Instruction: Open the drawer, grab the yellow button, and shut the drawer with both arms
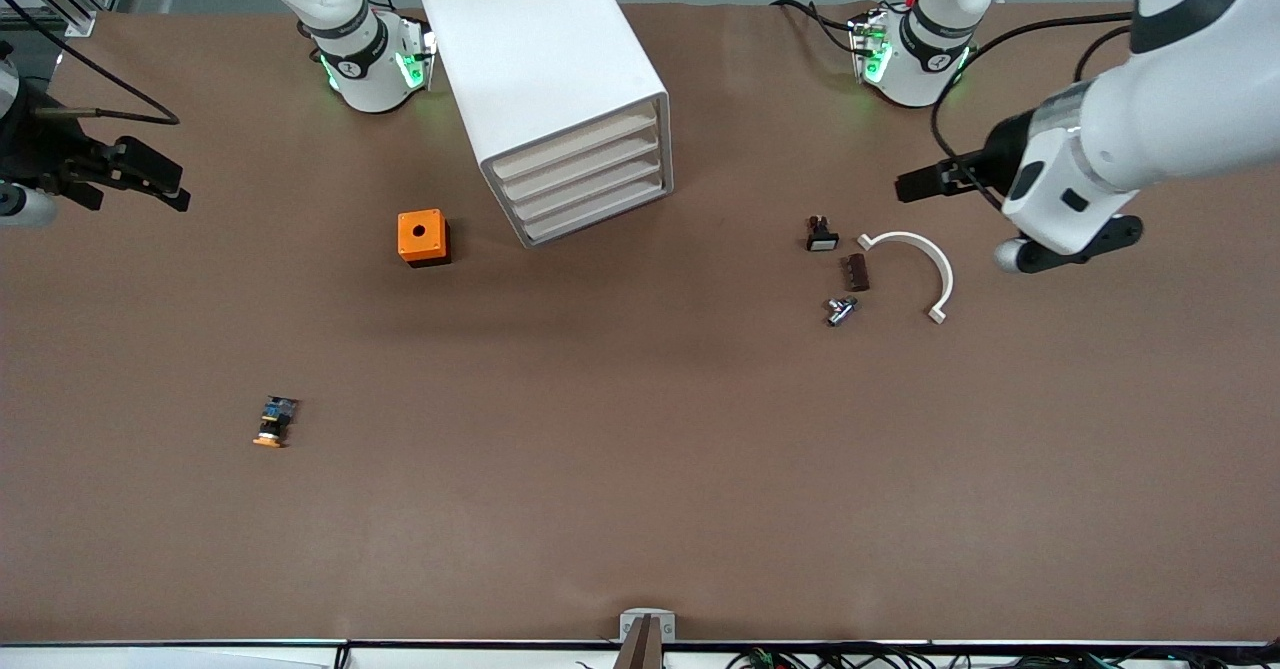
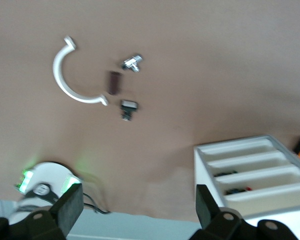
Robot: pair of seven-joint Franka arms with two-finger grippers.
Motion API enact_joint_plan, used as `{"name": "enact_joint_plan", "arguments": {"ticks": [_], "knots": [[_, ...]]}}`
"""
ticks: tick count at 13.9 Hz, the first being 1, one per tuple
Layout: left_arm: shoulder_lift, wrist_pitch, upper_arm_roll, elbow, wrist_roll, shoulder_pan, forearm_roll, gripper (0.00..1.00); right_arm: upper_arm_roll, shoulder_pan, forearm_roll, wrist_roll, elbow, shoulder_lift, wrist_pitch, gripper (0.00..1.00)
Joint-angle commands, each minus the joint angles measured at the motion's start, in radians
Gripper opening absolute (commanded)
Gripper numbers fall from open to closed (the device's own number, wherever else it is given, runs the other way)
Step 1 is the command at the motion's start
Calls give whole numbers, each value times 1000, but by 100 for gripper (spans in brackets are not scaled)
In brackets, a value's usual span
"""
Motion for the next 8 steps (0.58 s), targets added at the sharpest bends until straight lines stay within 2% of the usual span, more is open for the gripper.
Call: {"name": "enact_joint_plan", "arguments": {"ticks": [1, 4, 8], "knots": [[-58, -4, -14, -84, 127, 38, 71, 99, -4, -3, 8, 10, -43, -38, 16, 100], [-84, 10, -14, -136, 227, 86, 107, 99, -5, -4, 8, 10, -38, -38, 12, 100], [-113, 94, -14, -216, 287, 130, 120, 99, -2, -1, 3, 12, -18, -38, 5, 100]]}}
